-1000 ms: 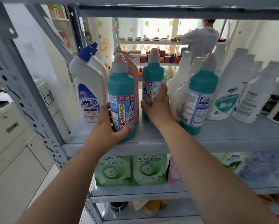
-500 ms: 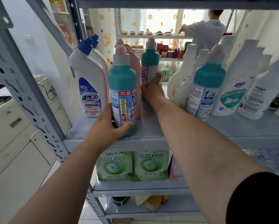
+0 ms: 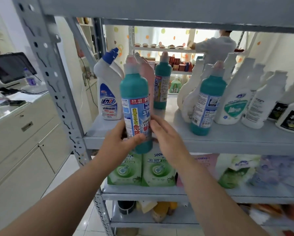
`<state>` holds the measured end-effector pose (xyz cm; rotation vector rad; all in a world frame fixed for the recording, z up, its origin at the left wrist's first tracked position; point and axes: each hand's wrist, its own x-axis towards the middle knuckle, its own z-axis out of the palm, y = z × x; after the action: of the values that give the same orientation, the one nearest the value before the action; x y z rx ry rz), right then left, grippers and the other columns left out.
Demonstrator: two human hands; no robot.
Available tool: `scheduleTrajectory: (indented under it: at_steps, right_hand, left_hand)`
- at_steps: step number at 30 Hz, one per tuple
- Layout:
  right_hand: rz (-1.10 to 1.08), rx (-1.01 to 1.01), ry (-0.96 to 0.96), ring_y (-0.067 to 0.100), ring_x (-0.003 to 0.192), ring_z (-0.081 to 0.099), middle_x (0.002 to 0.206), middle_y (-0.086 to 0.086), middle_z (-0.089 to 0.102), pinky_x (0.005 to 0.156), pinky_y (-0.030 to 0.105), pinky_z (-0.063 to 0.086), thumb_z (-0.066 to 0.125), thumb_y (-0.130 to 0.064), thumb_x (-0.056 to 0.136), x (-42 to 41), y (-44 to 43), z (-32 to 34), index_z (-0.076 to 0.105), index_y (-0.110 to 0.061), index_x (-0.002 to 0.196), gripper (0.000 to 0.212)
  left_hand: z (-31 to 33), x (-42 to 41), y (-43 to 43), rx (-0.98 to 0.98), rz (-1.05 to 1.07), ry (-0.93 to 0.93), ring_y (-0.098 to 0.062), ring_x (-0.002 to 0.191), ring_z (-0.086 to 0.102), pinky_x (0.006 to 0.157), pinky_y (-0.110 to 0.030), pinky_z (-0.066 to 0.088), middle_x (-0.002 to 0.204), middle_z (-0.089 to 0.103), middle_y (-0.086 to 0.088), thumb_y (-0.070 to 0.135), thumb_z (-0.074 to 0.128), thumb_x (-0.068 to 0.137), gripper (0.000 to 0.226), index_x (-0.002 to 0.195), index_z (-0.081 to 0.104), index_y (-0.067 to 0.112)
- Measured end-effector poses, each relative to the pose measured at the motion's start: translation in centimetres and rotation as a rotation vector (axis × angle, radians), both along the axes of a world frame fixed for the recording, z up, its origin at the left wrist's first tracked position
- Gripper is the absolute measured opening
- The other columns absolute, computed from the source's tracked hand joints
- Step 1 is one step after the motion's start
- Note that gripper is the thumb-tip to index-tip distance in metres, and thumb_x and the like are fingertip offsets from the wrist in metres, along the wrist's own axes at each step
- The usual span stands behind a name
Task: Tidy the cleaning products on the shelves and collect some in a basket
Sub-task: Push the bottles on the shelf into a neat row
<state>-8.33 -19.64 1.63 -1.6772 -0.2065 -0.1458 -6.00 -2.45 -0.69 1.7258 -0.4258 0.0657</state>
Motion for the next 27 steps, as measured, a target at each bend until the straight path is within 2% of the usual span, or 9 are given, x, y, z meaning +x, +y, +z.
scheduleTrajectory:
  at_steps: [3, 6, 10, 14, 17, 18, 20, 22, 27]
  right_hand:
    - [0.054, 0.088, 0.050, -0.002, 0.111, 0.067, 0.118, -0.024, 0.072, 0.084, 0.014, 0.056, 0.055, -0.052, 0.097, -4.2, 0.1, -1.7, 0.064, -0.057, 0.117, 0.023]
    - [0.043, 0.126, 0.085, 0.012, 0.116, 0.069, 0.121, -0.008, 0.072, 0.095, 0.034, 0.060, 0.073, -0.058, 0.083, -7.3, -0.3, -3.8, 0.063, -0.041, 0.122, 0.044]
    - [0.021, 0.093, 0.141, 0.020, 0.112, 0.071, 0.117, 0.002, 0.073, 0.099, 0.047, 0.058, 0.079, -0.073, 0.071, -10.9, -0.9, -5.9, 0.067, -0.051, 0.115, 0.050]
    - [0.095, 0.330, 0.226, 0.024, 0.116, 0.070, 0.124, 0.003, 0.074, 0.104, 0.054, 0.053, 0.077, -0.063, 0.077, -13.2, -0.9, -8.2, 0.074, -0.038, 0.116, 0.046]
    - [0.112, 0.505, 0.308, 0.042, 0.116, 0.067, 0.128, 0.024, 0.069, 0.103, 0.063, 0.051, 0.084, -0.059, 0.062, -14.5, -1.1, -9.2, 0.073, -0.019, 0.123, 0.073]
    - [0.097, 0.523, 0.303, 0.046, 0.118, 0.065, 0.128, 0.027, 0.068, 0.103, 0.065, 0.050, 0.082, -0.054, 0.064, -14.9, -1.4, -9.3, 0.072, -0.018, 0.123, 0.071]
    - [0.063, 0.475, 0.244, 0.038, 0.111, 0.071, 0.119, 0.018, 0.074, 0.094, 0.056, 0.058, 0.075, -0.041, 0.071, -15.4, -2.4, -9.2, 0.074, -0.024, 0.118, 0.050]
    - [0.022, 0.317, 0.177, 0.026, 0.109, 0.074, 0.118, 0.005, 0.076, 0.093, 0.048, 0.060, 0.077, -0.036, 0.073, -16.2, -3.3, -8.8, 0.068, -0.031, 0.121, 0.049]
    - [-0.018, 0.167, 0.195, 0.009, 0.110, 0.072, 0.122, -0.014, 0.073, 0.098, 0.046, 0.059, 0.088, -0.071, 0.058, -18.4, -6.1, -9.0, 0.060, -0.053, 0.119, 0.070]
  left_hand:
    - [-1.1, -4.8, 0.3, -0.117, -0.077, 0.111, -0.014, 0.109, 0.071, 0.090, -0.047, 0.061, 0.119, 0.073, 0.013, 0.069, 0.078, 0.069, 0.053, 0.118, 0.061, 0.057]
    - [-3.0, -8.8, 0.0, -0.233, -0.077, 0.203, -0.017, 0.106, 0.072, 0.088, -0.047, 0.061, 0.116, 0.071, 0.012, 0.056, 0.077, 0.072, 0.051, 0.121, 0.060, 0.052]
    - [-5.3, -12.7, -1.4, -0.471, 0.054, 0.417, -0.033, 0.104, 0.070, 0.099, -0.064, 0.052, 0.107, 0.073, -0.006, 0.030, 0.062, 0.078, 0.031, 0.107, 0.059, 0.022]
    - [-6.9, -16.3, -3.0, -0.681, -0.181, 0.731, -0.029, 0.086, 0.073, 0.080, -0.049, 0.060, 0.104, 0.077, -0.011, 0.038, 0.055, 0.085, 0.035, 0.103, 0.080, 0.021]
    - [-8.0, -18.1, -4.0, -0.626, -0.285, 0.845, -0.030, 0.084, 0.067, 0.084, -0.043, 0.048, 0.106, 0.073, -0.016, 0.045, 0.058, 0.077, 0.047, 0.109, 0.079, 0.017]
    - [-8.3, -18.3, -4.3, -0.589, -0.264, 0.844, -0.030, 0.085, 0.068, 0.083, -0.042, 0.048, 0.108, 0.073, -0.015, 0.045, 0.055, 0.083, 0.045, 0.110, 0.079, 0.018]
    - [-8.8, -18.6, -4.6, -0.502, -0.183, 0.805, -0.030, 0.099, 0.073, 0.084, -0.044, 0.055, 0.116, 0.075, -0.012, 0.044, 0.046, 0.096, 0.043, 0.116, 0.076, 0.021]
    - [-8.9, -19.2, -5.3, -0.437, -0.146, 0.722, -0.030, 0.116, 0.070, 0.094, -0.050, 0.057, 0.126, 0.072, -0.010, 0.048, 0.048, 0.097, 0.045, 0.130, 0.067, 0.024]
    - [-9.0, -21.5, -8.8, -0.392, -0.071, 0.568, -0.026, 0.114, 0.071, 0.092, -0.050, 0.059, 0.122, 0.075, -0.003, 0.065, 0.061, 0.080, 0.044, 0.116, 0.071, 0.041]
